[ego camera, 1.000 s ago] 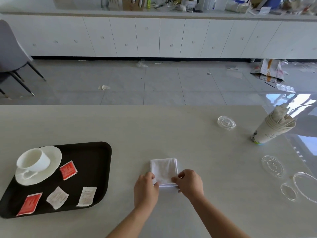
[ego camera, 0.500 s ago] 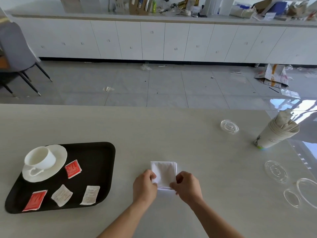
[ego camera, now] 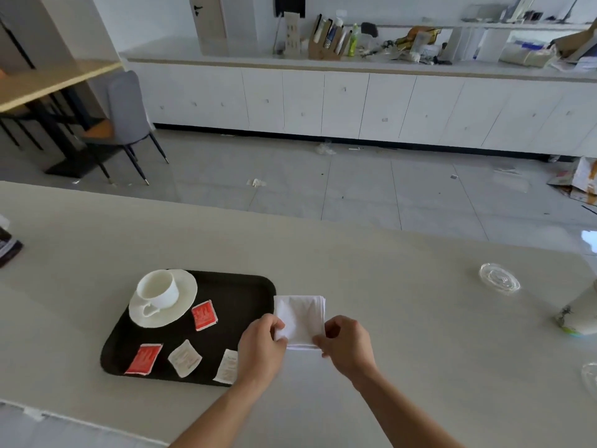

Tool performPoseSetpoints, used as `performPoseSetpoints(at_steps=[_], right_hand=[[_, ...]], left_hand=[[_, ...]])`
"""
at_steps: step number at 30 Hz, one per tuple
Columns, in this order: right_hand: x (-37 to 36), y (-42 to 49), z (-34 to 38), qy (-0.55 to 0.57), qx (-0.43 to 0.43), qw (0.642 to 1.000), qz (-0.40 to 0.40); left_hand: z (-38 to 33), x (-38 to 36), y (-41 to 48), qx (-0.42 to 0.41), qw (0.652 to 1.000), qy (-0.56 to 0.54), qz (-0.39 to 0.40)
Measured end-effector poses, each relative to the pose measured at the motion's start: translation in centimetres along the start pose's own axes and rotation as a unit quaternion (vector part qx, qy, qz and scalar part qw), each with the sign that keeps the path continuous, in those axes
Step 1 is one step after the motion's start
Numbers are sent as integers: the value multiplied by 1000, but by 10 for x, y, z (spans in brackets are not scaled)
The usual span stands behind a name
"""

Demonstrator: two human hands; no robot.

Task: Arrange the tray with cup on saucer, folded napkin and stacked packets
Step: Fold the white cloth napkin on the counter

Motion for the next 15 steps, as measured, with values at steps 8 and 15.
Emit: performPoseSetpoints(at_steps=[8,15], right_hand=[[-62,22,55,-28,-3,1000,-12],[-106,44,77,-71,-44,996,-29]], left_hand=[[54,50,44,-17,999,28,24],[92,64,85,-40,996,44,65]])
Point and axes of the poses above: each hand's wrist, its own y-axis towards the middle knuckle, its own x-axis out of the back of the hand, z = x × y, the point moved 6 cm from there along y, towards the middle knuckle, and after that the axes turned 4 degrees about z, right-handed, at the moved point
